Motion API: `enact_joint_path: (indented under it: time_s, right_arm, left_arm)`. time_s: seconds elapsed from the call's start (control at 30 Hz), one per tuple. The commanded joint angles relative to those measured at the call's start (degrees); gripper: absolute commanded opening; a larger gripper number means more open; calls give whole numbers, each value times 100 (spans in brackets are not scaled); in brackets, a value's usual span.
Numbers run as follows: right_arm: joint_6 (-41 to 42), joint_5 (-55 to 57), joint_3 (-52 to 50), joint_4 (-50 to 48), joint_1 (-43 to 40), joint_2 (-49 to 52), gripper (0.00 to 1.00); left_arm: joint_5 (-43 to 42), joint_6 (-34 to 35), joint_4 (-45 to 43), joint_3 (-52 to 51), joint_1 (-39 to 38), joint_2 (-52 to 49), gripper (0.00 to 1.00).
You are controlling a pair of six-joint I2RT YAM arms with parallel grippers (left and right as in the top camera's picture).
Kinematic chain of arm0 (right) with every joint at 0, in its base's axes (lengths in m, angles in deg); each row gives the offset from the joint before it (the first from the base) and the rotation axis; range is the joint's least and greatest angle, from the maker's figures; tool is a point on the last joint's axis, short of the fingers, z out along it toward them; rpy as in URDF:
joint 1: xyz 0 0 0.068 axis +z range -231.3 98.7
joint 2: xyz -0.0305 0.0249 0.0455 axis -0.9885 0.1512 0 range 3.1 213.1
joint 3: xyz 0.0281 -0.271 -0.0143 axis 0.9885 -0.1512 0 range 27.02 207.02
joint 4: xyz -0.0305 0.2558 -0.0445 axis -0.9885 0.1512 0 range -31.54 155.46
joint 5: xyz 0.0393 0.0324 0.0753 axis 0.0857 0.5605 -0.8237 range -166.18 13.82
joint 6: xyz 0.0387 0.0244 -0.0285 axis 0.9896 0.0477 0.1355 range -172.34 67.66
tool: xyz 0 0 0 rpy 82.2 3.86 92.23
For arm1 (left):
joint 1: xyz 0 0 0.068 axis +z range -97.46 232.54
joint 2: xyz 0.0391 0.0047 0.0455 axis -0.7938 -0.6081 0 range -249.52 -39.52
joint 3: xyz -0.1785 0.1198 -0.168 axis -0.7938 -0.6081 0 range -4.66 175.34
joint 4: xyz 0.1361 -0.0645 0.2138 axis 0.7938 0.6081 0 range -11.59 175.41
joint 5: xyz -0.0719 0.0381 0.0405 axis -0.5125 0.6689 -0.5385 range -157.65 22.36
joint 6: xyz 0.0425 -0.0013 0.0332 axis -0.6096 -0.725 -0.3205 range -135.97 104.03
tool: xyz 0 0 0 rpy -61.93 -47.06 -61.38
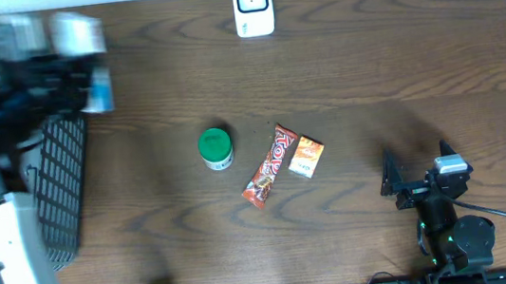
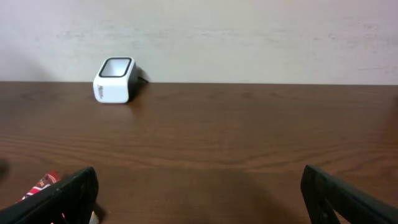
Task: Scan the item barcode
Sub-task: 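Lift the Panadol box out and set it on the table beside the Enjoy box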
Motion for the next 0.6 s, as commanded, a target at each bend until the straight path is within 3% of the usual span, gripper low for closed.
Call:
enact_joint_path:
  time_s: [0.0, 0.2, 0.37, 0.57]
  right_arm:
    - [-28, 9, -9, 22, 39, -22, 99]
    - [-28, 9, -9, 22, 39, -22, 99]
    - [-28, 11, -9, 22, 39, -22, 99]
    - [-28, 11, -9, 22, 39, -22, 99]
  left_arm:
    - [-26, 114, 85, 22, -1191, -120, 40]
    - [1403, 98, 81, 22, -3091, -557, 40]
    - [2291, 380, -140, 22, -4457, -1480, 40]
    - [2671, 975, -837, 22, -5202, -2643, 40]
